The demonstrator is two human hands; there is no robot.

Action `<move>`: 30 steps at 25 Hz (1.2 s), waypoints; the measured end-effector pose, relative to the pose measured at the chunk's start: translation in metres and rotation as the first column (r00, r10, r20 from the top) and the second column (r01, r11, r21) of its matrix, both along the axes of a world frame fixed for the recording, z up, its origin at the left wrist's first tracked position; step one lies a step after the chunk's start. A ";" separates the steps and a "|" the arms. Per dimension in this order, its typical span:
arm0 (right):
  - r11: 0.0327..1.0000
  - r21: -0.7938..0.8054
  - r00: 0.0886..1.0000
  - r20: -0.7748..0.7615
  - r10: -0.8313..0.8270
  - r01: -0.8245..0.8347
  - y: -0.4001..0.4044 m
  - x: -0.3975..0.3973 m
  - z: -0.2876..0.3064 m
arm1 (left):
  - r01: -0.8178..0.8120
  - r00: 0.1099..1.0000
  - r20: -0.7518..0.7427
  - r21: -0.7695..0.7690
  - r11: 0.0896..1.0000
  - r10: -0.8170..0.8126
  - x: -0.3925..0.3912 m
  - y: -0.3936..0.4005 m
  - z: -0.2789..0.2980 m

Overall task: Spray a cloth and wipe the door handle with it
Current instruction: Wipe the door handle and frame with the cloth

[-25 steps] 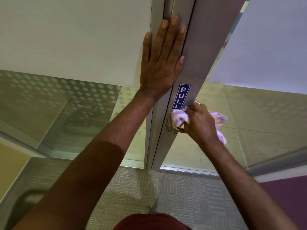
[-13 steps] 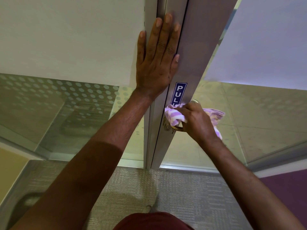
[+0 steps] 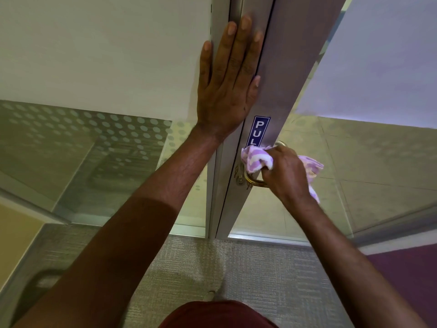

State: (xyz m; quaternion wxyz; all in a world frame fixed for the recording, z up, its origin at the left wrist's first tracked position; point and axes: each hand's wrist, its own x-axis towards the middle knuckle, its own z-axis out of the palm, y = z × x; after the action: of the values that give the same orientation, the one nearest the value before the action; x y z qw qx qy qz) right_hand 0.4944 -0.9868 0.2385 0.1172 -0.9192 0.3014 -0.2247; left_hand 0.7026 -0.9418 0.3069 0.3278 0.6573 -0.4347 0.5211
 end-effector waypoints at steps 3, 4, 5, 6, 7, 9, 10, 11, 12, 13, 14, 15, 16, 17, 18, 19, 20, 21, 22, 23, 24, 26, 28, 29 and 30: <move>0.996 0.064 0.974 -0.211 0.079 -0.067 0.022 0.004 -0.015 | -0.005 1.000 0.003 0.002 1.000 0.005 -0.001 0.000 -0.001; 0.995 0.072 0.964 -0.249 0.089 -0.073 0.028 0.005 -0.021 | -0.003 1.000 0.002 0.000 1.000 0.003 -0.001 0.000 -0.001; 0.996 0.050 0.956 -0.283 0.080 -0.068 0.033 0.006 -0.027 | -0.001 1.000 0.000 -0.002 1.000 0.001 -0.001 0.000 -0.001; 0.998 0.017 0.946 -0.318 0.068 -0.067 0.037 0.005 -0.033 | -0.003 1.000 -0.001 -0.003 1.000 0.003 -0.001 0.000 -0.001; 0.998 -0.012 0.931 -0.361 0.059 -0.068 0.041 0.004 -0.038 | -0.006 1.000 -0.003 -0.005 1.000 0.006 -0.001 0.000 -0.001; 0.997 -0.042 0.896 -0.443 0.039 -0.064 0.052 0.000 -0.051 | -0.007 1.000 -0.005 -0.011 1.000 0.007 -0.002 0.000 -0.001; 0.997 -0.058 0.888 -0.460 0.023 -0.056 0.056 -0.002 -0.056 | -0.005 1.000 -0.004 -0.013 1.000 0.005 -0.002 0.000 -0.001; 0.996 -0.075 0.893 -0.451 0.005 -0.044 0.059 -0.004 -0.059 | -0.003 1.000 -0.004 -0.013 1.000 0.003 -0.002 0.000 -0.001; 0.995 -0.096 0.909 -0.416 -0.012 -0.030 0.061 -0.003 -0.062 | -0.003 1.000 -0.004 -0.014 1.000 0.002 -0.002 0.001 -0.001; 0.993 -0.121 0.930 -0.366 -0.033 -0.012 0.061 -0.003 -0.065 | -0.003 1.000 -0.005 -0.014 1.000 0.003 -0.002 0.001 -0.001; 0.988 -0.154 0.944 -0.326 -0.055 0.005 0.061 -0.001 -0.068 | -0.004 1.000 -0.007 -0.015 1.000 0.004 -0.003 0.001 -0.001; 0.980 -0.197 0.946 -0.315 -0.081 0.018 0.060 0.002 -0.071 | -0.005 1.000 -0.008 -0.013 1.000 0.005 -0.003 0.001 -0.001; 0.972 -0.233 0.937 -0.332 -0.107 0.029 0.059 0.006 -0.073 | -0.005 1.000 -0.008 -0.010 1.000 0.005 -0.002 0.001 -0.001; 0.966 -0.257 0.924 -0.357 -0.133 0.040 0.059 0.010 -0.075 | -0.005 1.000 -0.007 -0.008 1.000 0.005 -0.002 0.001 -0.001; 0.962 -0.267 0.911 -0.382 -0.159 0.056 0.058 0.014 -0.077 | -0.006 1.000 -0.006 -0.010 1.000 0.006 -0.001 0.001 -0.001; 0.961 -0.268 0.899 -0.399 -0.181 0.074 0.056 0.018 -0.077 | -0.010 1.000 -0.005 -0.011 1.000 0.010 -0.001 0.001 -0.001; 0.961 -0.264 0.891 -0.411 -0.194 0.088 0.055 0.023 -0.078 | -0.015 1.000 -0.004 -0.011 1.000 0.015 -0.001 0.001 -0.001; 0.960 -0.264 0.886 -0.416 -0.205 0.098 0.054 0.027 -0.078 | -0.018 1.000 -0.004 -0.011 1.000 0.018 0.000 0.000 -0.001; 0.956 -0.271 0.881 -0.419 -0.220 0.110 0.052 0.030 -0.078 | -0.018 1.000 -0.005 -0.013 1.000 0.018 0.000 0.000 -0.001; 0.952 -0.283 0.873 -0.428 -0.232 0.114 0.050 0.032 -0.078 | -0.020 1.000 -0.005 -0.014 1.000 0.020 0.000 0.000 -0.001; 0.952 -0.285 0.865 -0.443 -0.236 0.114 0.049 0.034 -0.076 | -0.023 1.000 -0.004 -0.015 1.000 0.023 0.000 0.000 -0.001; 0.949 -0.278 0.868 -0.424 -0.258 0.146 0.048 0.037 -0.071 | -0.024 1.000 -0.008 -0.019 1.000 0.024 0.000 0.000 -0.001; 0.955 -0.204 0.883 -0.378 -0.279 0.215 0.045 0.040 -0.063 | -0.024 1.000 -0.012 -0.019 1.000 0.024 0.000 0.000 -0.001; 0.959 -0.159 0.889 -0.364 -0.277 0.234 0.042 0.042 -0.061 | -0.024 1.000 -0.014 -0.018 1.000 0.024 -0.001 0.000 -0.001; 0.962 -0.131 0.896 -0.352 -0.271 0.240 0.040 0.042 -0.060 | -0.020 1.000 -0.015 -0.017 1.000 0.020 -0.001 0.000 -0.001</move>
State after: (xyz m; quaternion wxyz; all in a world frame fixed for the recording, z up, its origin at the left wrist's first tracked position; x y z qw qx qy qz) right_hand 0.5361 -0.9464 0.1781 -0.0104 -0.9014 0.4264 -0.0752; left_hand 0.7016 -0.9415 0.3060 0.3316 0.6625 -0.4211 0.5232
